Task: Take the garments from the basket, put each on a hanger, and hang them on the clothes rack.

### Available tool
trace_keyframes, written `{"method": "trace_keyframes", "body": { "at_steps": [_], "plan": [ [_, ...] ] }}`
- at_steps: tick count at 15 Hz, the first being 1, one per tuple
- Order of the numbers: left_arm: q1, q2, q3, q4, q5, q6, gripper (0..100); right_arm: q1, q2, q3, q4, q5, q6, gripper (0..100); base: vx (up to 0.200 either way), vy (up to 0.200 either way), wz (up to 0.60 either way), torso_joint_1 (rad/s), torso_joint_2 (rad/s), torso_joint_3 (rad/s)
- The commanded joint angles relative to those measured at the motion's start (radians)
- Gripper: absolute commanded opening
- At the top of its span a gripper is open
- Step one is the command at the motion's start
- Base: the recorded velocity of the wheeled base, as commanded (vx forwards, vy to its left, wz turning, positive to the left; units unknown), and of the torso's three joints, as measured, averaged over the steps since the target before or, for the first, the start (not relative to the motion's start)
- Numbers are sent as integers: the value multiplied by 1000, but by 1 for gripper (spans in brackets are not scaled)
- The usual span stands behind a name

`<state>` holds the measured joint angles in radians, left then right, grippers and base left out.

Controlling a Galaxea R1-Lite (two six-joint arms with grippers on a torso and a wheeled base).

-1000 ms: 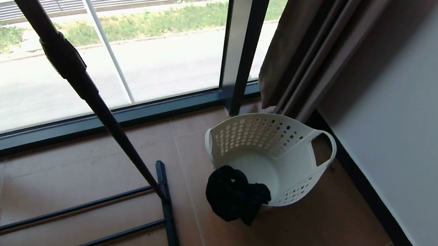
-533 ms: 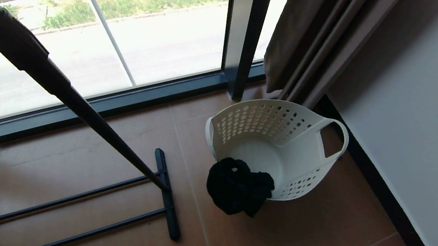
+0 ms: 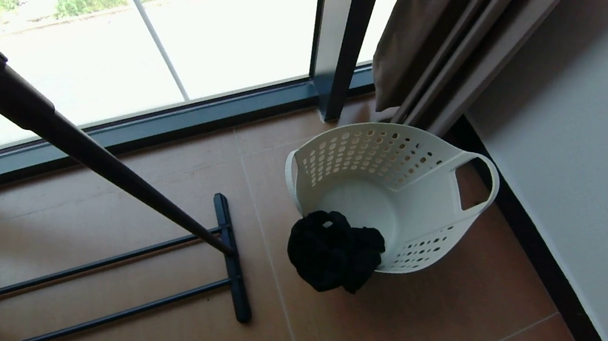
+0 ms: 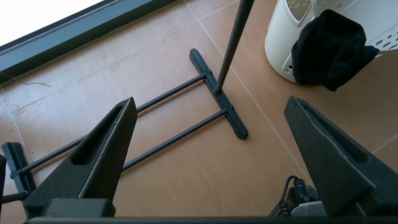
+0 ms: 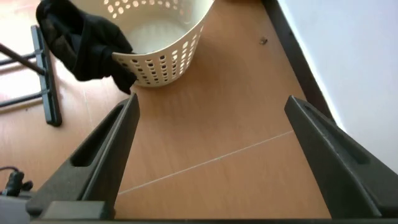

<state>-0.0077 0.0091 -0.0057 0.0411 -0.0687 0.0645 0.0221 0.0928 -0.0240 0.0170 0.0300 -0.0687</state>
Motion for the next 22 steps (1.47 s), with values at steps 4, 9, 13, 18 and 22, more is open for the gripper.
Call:
{"method": "trace_keyframes", "body": {
  "at_steps": [4,9,13,18,22],
  "plan": [
    [0,0,0,0,0,0,100,105,593,-246,-48,61,-39,100,0,0,0,0,0,0],
    [0,0,0,0,0,0,100,389,1119,-609,-114,7,-40,100,0,0,0,0,0,0],
    [0,0,1,0,-2,1,100,526,1449,-860,-114,-64,-52,100,0,0,0,0,0,0],
    [0,0,0,0,-2,1,100,558,1760,-1076,-112,-117,-189,100,0,0,0,0,0,0],
    [0,0,0,0,-3,3,100,568,1891,-1148,-114,-156,-235,100,0,0,0,0,0,0]
  ]
}}
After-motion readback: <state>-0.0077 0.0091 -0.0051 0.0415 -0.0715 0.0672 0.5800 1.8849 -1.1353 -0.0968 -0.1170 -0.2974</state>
